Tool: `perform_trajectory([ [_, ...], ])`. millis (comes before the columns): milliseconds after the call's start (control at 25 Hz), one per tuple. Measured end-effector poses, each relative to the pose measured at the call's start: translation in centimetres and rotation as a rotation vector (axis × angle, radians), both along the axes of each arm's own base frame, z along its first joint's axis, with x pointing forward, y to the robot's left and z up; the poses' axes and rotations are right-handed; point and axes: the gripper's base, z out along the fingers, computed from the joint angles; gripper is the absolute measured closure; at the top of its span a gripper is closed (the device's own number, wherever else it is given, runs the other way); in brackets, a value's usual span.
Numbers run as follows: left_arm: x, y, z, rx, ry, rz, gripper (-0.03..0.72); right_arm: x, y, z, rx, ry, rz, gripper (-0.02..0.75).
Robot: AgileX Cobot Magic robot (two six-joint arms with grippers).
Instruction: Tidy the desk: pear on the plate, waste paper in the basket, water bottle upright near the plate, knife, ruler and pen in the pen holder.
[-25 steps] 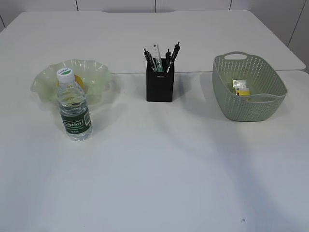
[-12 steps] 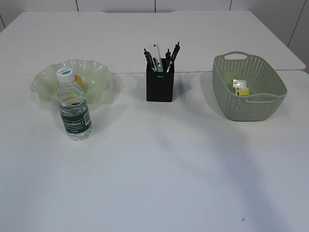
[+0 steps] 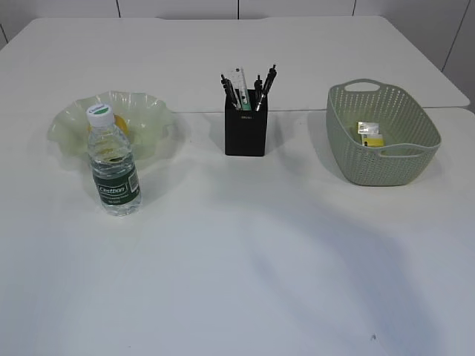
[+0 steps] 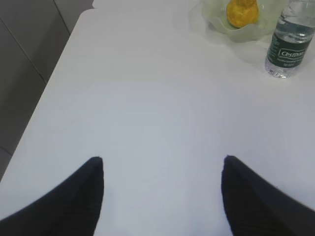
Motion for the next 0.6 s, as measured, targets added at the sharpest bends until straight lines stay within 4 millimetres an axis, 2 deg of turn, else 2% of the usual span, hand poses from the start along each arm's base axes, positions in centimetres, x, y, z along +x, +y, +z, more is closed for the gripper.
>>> perform_trajectory([
  [600, 0.6, -0.1, -0.5, -0.001, -0.018, -0.013, 0.16, -7.4, -0.1, 0.5, 0.0, -0.099, 0.01, 0.427],
])
